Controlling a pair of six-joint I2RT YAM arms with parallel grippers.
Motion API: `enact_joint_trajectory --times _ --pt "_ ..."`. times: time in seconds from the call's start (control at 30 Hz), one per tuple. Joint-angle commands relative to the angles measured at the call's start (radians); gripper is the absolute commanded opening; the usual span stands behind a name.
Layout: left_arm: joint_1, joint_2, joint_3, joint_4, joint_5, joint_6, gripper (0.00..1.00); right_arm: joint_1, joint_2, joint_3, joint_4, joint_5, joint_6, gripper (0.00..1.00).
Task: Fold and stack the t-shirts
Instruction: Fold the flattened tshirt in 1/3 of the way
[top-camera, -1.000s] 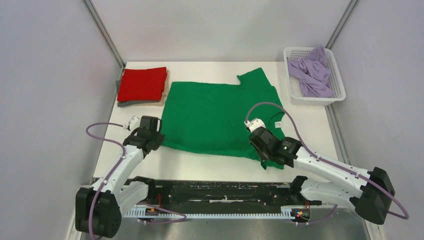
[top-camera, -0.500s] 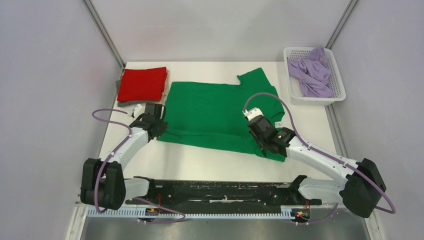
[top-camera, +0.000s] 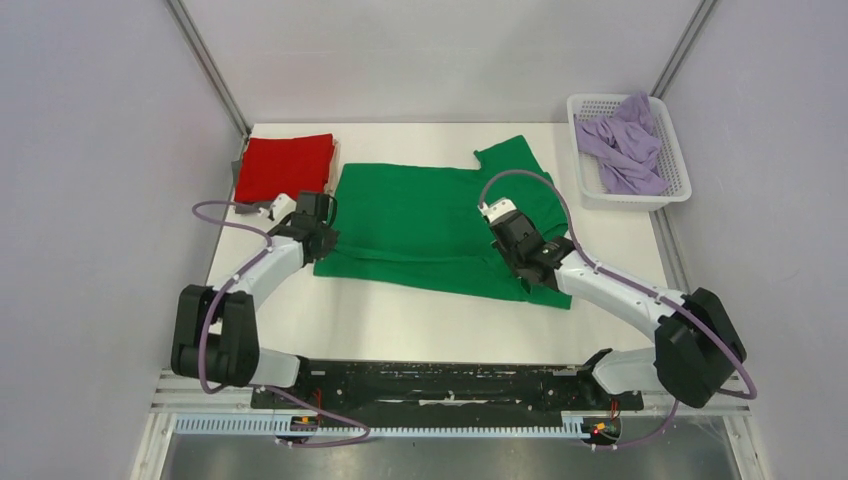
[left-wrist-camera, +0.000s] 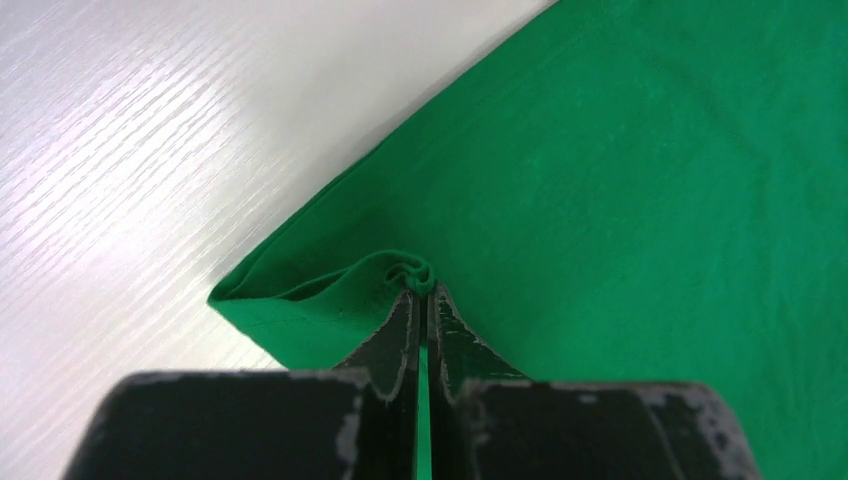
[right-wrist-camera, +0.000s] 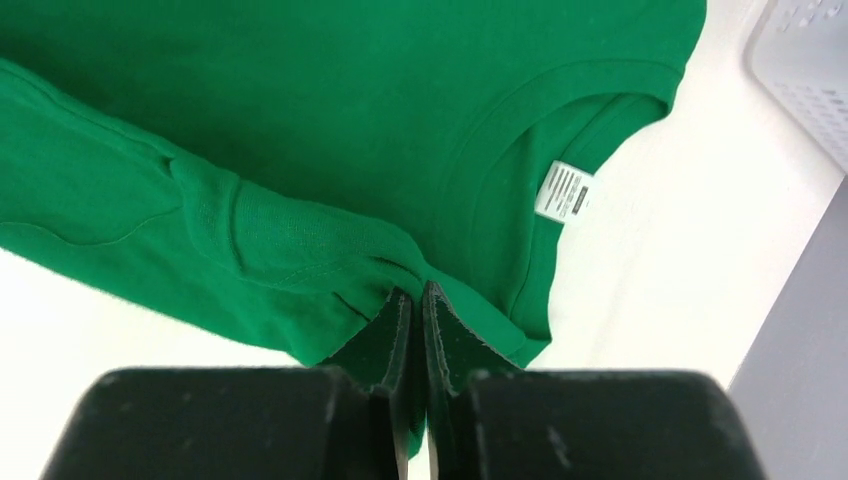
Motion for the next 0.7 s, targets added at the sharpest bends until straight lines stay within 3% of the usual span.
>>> enact_joint_trajectory --times 0.0,0.1,0.13,0.17,0.2,0.27,0.3,0.4,0.57,0.67 --pt "0.002 0.073 0.07 0.052 -0.051 0.05 0.02 -0.039 0.076 0.051 0.115 0.001 -0.066 0.07" --pt "0.002 0.129 0.106 0.076 -0.035 0.071 0.04 -0.077 0.171 0.058 0.233 0.025 -0.104 0.15" --pt "0.002 0.146 0.121 0.075 -0.032 0.078 0.1 -0.094 0.211 0.08 0.265 0.038 -0.115 0.18" --pt "0.003 0.158 0.142 0.069 -0.028 0.083 0.19 -0.109 0.246 0.113 0.293 0.079 -0.123 0.3" --pt "0.003 0.165 0.164 0.06 -0.026 0.09 0.38 -0.118 0.287 0.158 0.304 0.11 -0.147 0.45" --pt "0.003 0.162 0.198 0.039 -0.032 0.104 0.93 -0.129 0.346 0.241 0.309 0.219 -0.186 0.6" --pt "0.003 0.154 0.21 0.024 -0.043 0.104 0.99 -0.128 0.362 0.276 0.298 0.274 -0.205 0.72" --pt "0.003 0.11 0.217 -0.001 -0.068 0.114 1.0 -0.13 0.337 0.281 0.29 0.352 -0.22 0.96" --pt "0.002 0.038 0.173 0.022 -0.005 0.141 1.0 -0.129 0.152 0.129 0.289 0.258 -0.121 0.98" --pt "0.0 0.025 0.155 0.027 0.091 0.166 1.0 -0.129 0.001 0.04 0.271 0.017 -0.06 0.98"
